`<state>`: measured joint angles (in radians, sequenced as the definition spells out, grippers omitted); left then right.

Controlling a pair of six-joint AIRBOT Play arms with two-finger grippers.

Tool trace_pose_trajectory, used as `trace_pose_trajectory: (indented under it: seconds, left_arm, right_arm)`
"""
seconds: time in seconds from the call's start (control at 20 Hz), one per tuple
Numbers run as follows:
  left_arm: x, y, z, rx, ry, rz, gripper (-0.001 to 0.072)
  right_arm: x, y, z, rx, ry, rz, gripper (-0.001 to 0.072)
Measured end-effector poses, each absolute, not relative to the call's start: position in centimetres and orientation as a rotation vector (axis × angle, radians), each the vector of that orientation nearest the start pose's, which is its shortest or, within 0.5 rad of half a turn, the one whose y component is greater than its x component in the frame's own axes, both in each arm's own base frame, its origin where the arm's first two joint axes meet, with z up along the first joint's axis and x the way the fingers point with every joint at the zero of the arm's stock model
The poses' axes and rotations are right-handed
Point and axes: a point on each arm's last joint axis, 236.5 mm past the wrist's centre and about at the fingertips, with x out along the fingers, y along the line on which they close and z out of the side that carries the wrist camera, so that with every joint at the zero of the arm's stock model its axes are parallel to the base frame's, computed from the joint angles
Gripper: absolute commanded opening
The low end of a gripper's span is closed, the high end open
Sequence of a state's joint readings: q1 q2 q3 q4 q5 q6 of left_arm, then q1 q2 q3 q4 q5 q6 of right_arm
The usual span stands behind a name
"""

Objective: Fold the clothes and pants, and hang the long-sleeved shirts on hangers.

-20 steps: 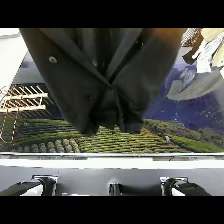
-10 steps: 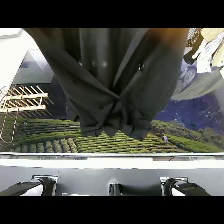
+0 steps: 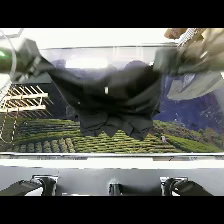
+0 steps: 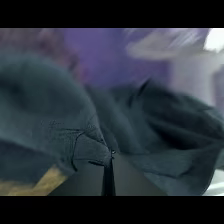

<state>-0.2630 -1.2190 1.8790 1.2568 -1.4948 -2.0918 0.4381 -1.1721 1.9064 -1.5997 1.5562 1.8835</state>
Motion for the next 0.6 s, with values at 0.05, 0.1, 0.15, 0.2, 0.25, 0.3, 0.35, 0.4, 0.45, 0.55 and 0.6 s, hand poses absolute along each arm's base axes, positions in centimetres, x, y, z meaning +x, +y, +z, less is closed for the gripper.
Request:
trace_pose_trajectory:
  seconds: [0.05, 0.1, 0.15, 0.2, 0.25, 0.3, 0.35, 0.4, 0.45, 0.55, 0.6]
  left_arm:
    - [35.2, -17.2, 26.4, -0.500, 1.018, -0.266, 0.0016]
    - [34.5, -17.1, 24.7, -0.482, 1.062, -0.235, 0.0016]
    - [33.8, -16.8, 22.8, -0.464, 1.108, -0.204, 0.0016]
    - [33.1, -16.5, 20.9, -0.453, 1.148, -0.171, 0.0016]
    - [32.5, -16.3, 19.3, -0.447, 1.179, -0.146, 0.0016]
    - [32.1, -16.1, 17.6, -0.443, 1.204, -0.128, 0.0017]
    - [31.8, -16.1, 15.9, -0.445, 1.228, -0.110, 0.0018]
    - [31.7, -16.2, 14.4, -0.451, 1.244, -0.101, 0.0018]
    - [31.7, -16.5, 13.2, -0.460, 1.251, -0.101, 0.0018]
    - [32.5, -17.3, 11.2, -0.492, 1.232, -0.111, 0.0018]
    - [33.0, -17.8, 10.6, -0.513, 1.216, -0.119, 0.0018]
  right_arm:
    - [33.1, 15.1, 27.3, 0.066, 0.908, 0.211, 0.0023]
    - [32.2, 14.9, 25.7, 0.039, 0.953, 0.171, 0.0023]
    - [31.2, 14.6, 24.0, 0.015, 0.995, 0.129, 0.0023]
    - [30.2, 14.1, 22.3, -0.003, 1.030, 0.088, 0.0023]
    - [29.3, 13.6, 20.7, -0.008, 1.057, 0.050, 0.0024]
    - [28.6, 13.0, 19.1, -0.005, 1.073, 0.011, 0.0024]
    - [28.1, 12.6, 17.5, 0.008, 1.080, -0.020, 0.0024]
    - [27.7, 12.3, 15.8, 0.030, 1.081, -0.045, 0.0024]
    - [27.6, 12.2, 14.4, 0.057, 1.076, -0.066, 0.0024]
    - [28.2, 12.9, 12.2, 0.122, 1.043, -0.075, 0.0024]
    - [28.9, 13.7, 11.5, 0.153, 1.019, -0.061, 0.0024]
